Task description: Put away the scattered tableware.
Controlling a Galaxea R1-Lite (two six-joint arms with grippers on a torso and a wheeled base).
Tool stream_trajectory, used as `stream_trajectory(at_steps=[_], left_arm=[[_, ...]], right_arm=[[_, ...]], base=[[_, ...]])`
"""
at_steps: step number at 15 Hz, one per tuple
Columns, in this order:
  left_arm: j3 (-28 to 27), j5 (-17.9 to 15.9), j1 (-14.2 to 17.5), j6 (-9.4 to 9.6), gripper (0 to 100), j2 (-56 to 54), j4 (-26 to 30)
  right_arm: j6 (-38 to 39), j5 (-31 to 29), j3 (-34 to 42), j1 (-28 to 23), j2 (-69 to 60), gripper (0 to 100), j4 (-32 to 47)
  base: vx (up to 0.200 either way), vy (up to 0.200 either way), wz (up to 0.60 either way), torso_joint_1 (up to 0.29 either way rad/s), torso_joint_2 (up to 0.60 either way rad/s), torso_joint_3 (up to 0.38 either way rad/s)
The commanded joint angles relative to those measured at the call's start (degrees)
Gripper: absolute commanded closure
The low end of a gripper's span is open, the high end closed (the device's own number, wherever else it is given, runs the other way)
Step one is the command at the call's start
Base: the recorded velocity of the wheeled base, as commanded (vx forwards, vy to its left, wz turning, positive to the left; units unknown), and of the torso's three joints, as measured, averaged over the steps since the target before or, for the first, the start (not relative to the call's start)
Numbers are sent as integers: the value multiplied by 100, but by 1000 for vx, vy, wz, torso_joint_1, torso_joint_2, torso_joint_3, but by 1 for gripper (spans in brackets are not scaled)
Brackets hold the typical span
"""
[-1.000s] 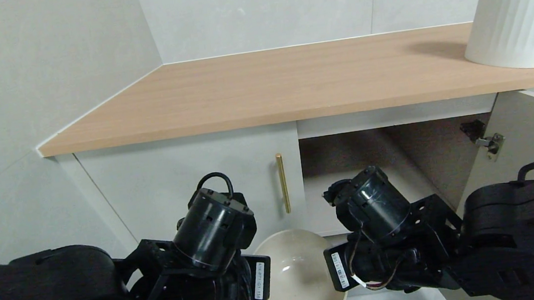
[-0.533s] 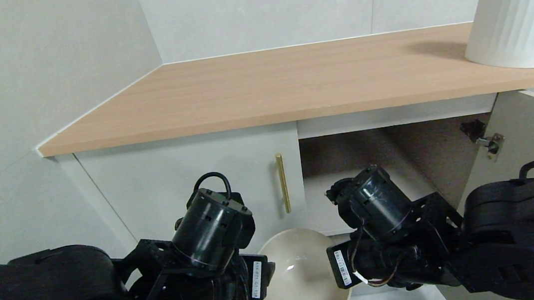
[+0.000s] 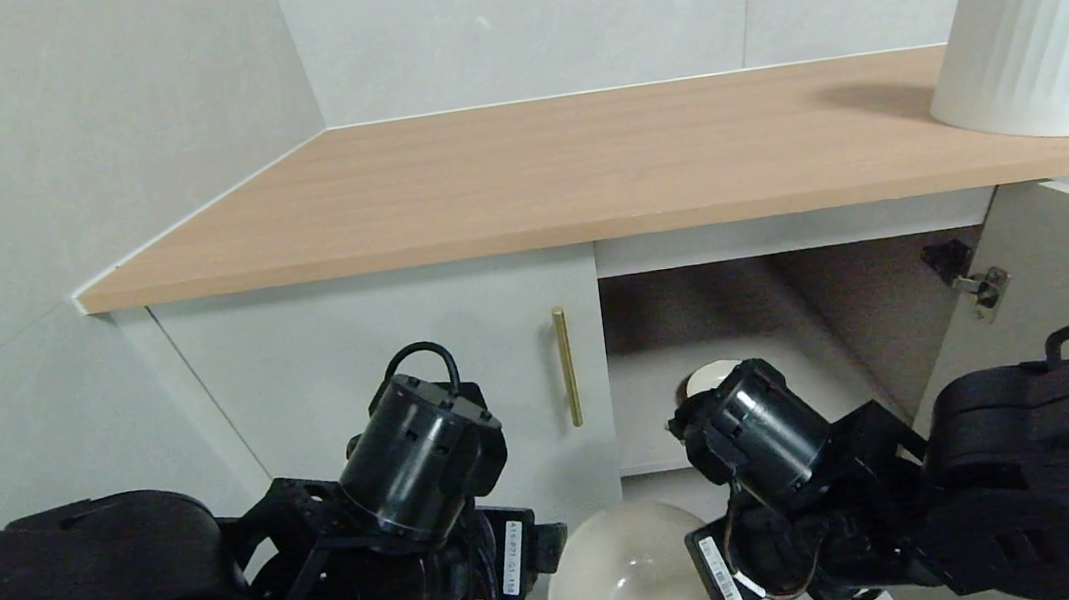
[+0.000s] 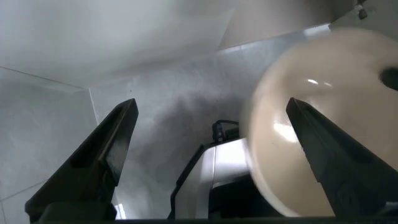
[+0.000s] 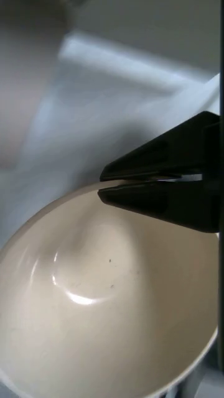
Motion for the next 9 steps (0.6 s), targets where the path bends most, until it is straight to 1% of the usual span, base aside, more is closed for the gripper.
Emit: stream_trajectory(at_steps=[1,6,8,9], left_arm=[[1,-1,1,1,0,-32,-3],[1,-1,1,1,0,-190,6],[1,-1,1,1,0,-225,6],[1,-1,1,1,0,-225,6]], right_arm=[[-25,-8,-2,-224,5,100,109],[63,19,-28,-1331,111,100,21],[335,10,-11,-1648,330,100,-392],[581,-8,-11,-1832,524,100,-796]], base=[[0,0,0,0,0,0],[0,0,0,0,0,0],[0,0,0,0,0,0],[0,0,0,0,0,0]])
